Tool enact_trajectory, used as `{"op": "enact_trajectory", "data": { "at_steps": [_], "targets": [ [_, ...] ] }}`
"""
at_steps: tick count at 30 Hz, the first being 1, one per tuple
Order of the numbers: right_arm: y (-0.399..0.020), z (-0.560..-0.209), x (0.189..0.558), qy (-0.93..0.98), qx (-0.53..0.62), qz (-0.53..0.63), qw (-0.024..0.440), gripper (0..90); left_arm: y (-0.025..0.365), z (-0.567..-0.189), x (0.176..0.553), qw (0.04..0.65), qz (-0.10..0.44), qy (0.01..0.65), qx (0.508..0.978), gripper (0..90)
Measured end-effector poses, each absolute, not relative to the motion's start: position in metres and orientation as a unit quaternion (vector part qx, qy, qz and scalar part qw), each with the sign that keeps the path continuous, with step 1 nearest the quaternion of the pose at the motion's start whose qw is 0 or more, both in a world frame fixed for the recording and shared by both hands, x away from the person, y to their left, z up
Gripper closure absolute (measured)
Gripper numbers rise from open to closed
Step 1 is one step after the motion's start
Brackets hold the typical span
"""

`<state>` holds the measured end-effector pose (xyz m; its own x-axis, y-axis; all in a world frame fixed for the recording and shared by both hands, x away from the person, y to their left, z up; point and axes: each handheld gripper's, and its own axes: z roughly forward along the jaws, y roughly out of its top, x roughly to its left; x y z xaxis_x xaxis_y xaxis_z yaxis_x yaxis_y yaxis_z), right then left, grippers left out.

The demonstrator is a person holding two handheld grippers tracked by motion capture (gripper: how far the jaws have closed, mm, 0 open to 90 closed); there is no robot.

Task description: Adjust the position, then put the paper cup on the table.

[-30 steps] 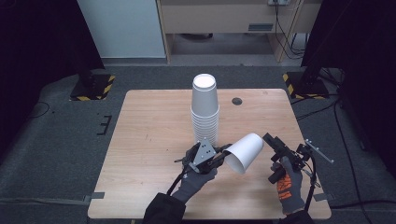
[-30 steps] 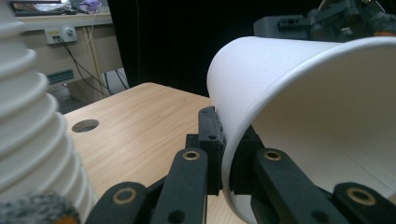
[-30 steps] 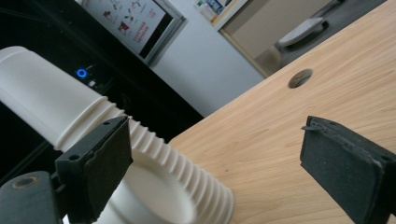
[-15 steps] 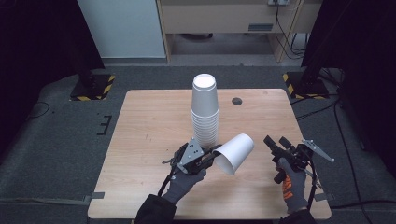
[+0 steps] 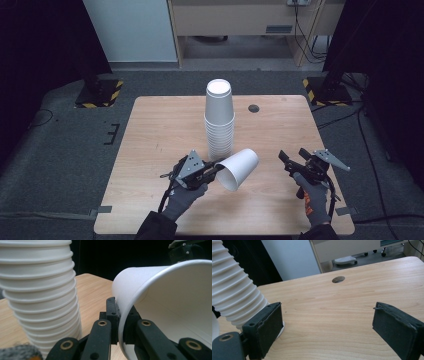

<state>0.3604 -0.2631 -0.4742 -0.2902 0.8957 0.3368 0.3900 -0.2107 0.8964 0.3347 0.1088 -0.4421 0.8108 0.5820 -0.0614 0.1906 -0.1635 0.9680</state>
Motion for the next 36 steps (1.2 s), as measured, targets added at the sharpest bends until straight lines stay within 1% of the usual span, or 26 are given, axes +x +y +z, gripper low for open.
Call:
{"op": "enact_trajectory", "data": {
  "at_steps": [16, 24, 30, 36],
  "targets": [
    [-0.265, -0.481, 0.362, 0.617, 0.548, 0.505, 0.253, 9.0, 0.156, -0.449, 0.322, 0.568, 0.160, 0.289, 0.754, 85.7],
    [-0.262, -0.486, 0.362, 0.628, 0.546, 0.493, 0.252, 9.0, 0.182, -0.454, 0.321, 0.549, 0.173, 0.312, 0.756, 85.8],
    [-0.260, -0.493, 0.364, 0.657, 0.534, 0.460, 0.267, 8.8, 0.200, -0.456, 0.318, 0.539, 0.181, 0.331, 0.753, 85.8],
    [-0.258, -0.499, 0.366, 0.676, 0.530, 0.435, 0.269, 8.8, 0.222, -0.454, 0.317, 0.526, 0.198, 0.358, 0.746, 85.9]
  ]
}}
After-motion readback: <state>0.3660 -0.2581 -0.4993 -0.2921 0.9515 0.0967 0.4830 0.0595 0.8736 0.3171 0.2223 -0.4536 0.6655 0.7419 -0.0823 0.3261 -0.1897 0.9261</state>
